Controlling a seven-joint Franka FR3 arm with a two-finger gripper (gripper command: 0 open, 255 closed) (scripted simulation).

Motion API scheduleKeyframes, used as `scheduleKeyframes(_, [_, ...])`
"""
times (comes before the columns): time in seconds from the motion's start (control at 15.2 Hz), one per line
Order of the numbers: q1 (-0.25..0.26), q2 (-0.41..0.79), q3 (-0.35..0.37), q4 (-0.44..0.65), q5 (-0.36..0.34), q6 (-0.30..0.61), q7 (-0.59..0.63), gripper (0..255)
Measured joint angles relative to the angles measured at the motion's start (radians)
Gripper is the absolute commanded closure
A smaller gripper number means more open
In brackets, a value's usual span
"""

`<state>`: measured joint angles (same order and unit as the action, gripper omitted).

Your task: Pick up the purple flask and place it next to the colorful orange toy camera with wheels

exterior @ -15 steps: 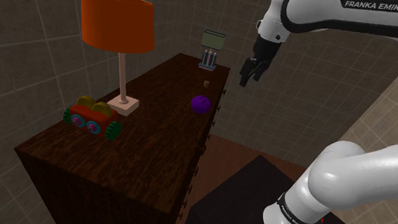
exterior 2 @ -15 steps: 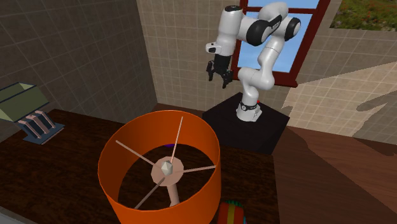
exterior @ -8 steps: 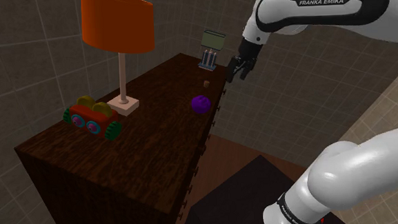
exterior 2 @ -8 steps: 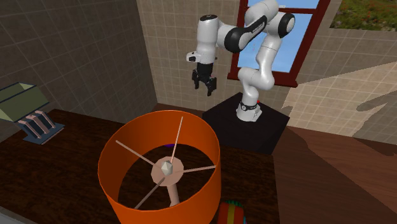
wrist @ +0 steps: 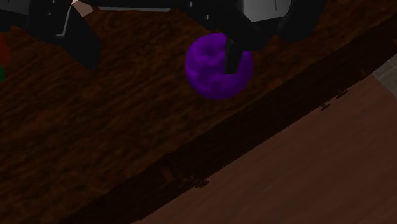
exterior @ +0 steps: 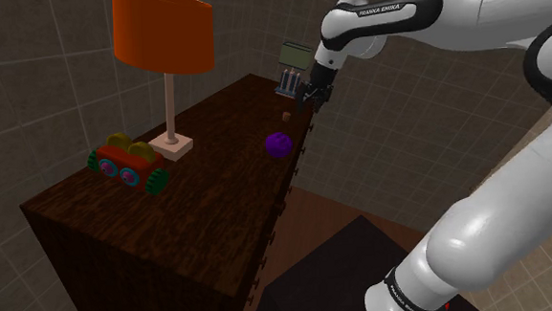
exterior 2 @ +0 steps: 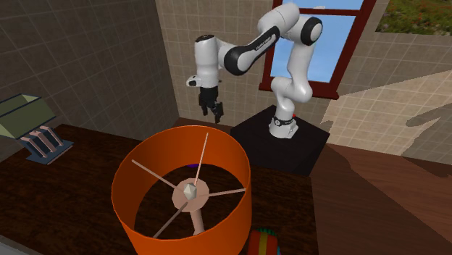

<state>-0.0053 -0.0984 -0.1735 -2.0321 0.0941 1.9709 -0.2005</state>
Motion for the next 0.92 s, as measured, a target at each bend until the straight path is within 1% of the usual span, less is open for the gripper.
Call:
scheduleKeyframes(0.26, [-0.017,0.166,-0.023,0.147,0.079,-0.010,-0.049,0])
scheduleKeyframes(0.53, [-0.051,0.350,-0.031,0.320,0.163,-0.032,-0.095,0])
scheduleKeyframes(0.59, [-0.057,0.377,-0.031,0.347,0.175,-0.037,-0.100,0])
scheduleKeyframes(0.92, [-0.058,0.413,-0.025,0.336,0.194,0.005,-0.109,0])
